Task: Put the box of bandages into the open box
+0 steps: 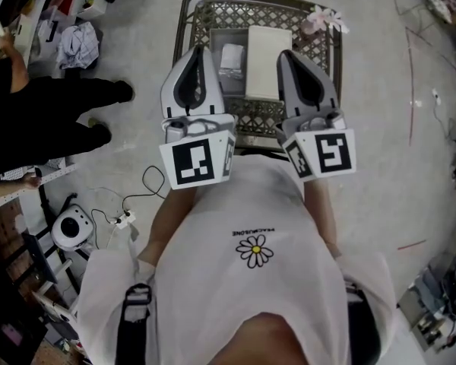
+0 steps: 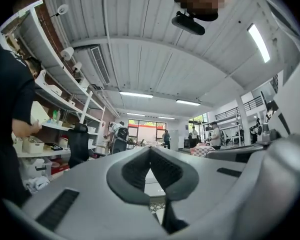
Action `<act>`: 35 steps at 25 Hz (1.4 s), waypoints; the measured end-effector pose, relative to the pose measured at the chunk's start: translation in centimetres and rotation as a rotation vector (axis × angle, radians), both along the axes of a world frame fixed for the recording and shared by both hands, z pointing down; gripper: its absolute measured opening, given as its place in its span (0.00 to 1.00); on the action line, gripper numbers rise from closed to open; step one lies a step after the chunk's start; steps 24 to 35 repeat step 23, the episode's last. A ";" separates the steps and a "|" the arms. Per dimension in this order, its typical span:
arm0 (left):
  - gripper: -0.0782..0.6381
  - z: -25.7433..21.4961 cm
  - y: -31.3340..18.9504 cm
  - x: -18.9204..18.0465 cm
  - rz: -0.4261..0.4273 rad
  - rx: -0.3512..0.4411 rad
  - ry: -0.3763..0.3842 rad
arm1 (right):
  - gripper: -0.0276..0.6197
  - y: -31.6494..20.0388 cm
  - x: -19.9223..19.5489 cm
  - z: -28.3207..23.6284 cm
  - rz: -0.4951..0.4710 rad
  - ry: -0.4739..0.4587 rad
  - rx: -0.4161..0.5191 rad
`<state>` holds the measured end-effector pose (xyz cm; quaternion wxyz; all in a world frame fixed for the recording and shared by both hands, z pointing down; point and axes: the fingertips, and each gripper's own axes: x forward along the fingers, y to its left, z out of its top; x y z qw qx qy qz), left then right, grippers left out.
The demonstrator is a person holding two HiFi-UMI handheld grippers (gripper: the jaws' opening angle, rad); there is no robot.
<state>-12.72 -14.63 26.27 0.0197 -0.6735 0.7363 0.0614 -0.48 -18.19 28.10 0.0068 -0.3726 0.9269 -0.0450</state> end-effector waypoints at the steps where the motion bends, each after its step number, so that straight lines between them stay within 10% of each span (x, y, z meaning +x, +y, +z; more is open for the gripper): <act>1: 0.14 0.1 0.1 -0.1 -0.005 -0.002 -0.003 | 0.09 0.1 0.0 0.1 0.001 0.002 -0.001; 35: 0.14 1.0 -0.1 -0.5 -0.005 -0.037 0.015 | 0.09 0.8 -0.4 0.1 0.009 0.069 0.059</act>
